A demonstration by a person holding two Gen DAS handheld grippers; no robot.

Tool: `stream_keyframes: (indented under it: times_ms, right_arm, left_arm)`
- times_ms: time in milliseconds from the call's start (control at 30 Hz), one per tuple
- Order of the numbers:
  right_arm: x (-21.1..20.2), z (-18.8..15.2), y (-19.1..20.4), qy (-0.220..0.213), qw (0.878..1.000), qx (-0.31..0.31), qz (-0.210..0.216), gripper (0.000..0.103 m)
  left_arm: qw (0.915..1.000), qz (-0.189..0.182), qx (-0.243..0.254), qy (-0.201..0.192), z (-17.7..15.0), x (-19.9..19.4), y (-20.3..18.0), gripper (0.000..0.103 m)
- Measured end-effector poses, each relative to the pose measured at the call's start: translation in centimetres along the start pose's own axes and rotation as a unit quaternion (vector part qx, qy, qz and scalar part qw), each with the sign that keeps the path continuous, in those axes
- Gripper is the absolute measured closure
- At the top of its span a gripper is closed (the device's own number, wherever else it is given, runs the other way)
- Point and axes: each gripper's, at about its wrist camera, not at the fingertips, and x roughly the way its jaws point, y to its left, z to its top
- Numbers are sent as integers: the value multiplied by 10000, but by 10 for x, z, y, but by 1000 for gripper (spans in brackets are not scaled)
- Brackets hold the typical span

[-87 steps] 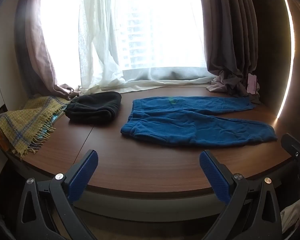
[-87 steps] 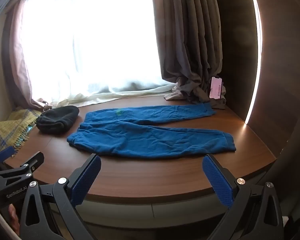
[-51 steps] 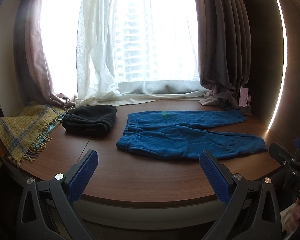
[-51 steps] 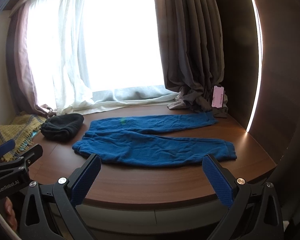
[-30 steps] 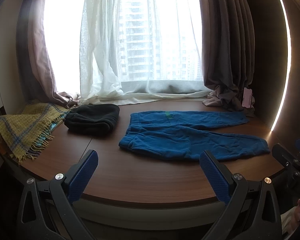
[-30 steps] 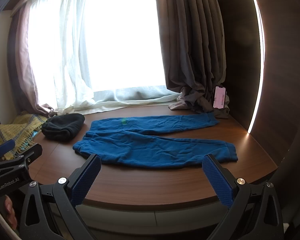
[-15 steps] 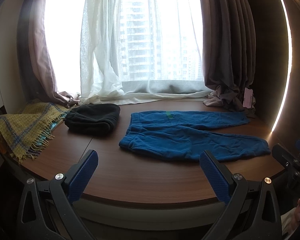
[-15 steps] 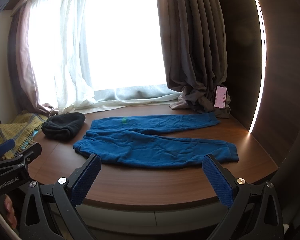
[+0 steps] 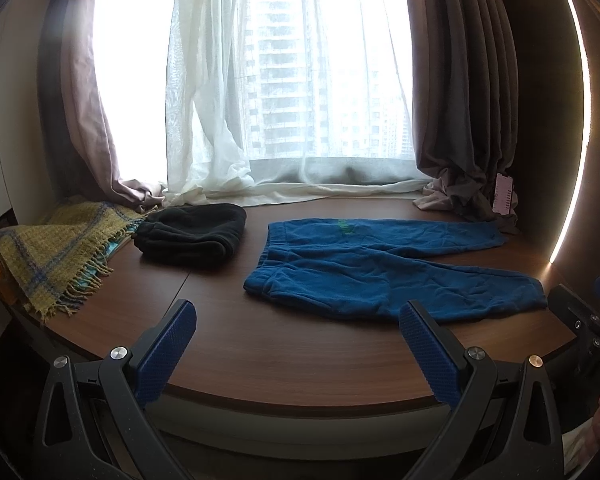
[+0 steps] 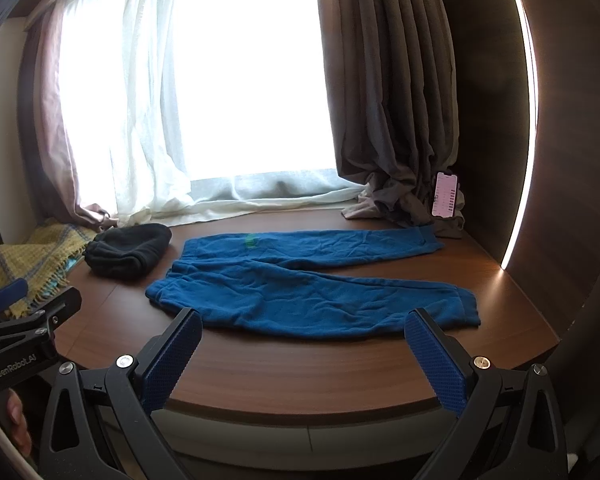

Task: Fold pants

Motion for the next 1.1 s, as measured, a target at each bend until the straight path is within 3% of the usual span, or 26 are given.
stream_keyframes:
  times_ms: [533,800,1100]
  right_arm:
    - [48,-1,31,297,9987,-410,96,0]
    - [101,7,65,472,9966,-664,152,0]
    - [161,3,96,934,9914,-891,-206,1]
  left_arm:
    - [9997,34,103,232,-2,51,18,0]
    - [9992,-60,272,287,10,98,36,0]
    - [9938,-354,855,611,10,162,52,6]
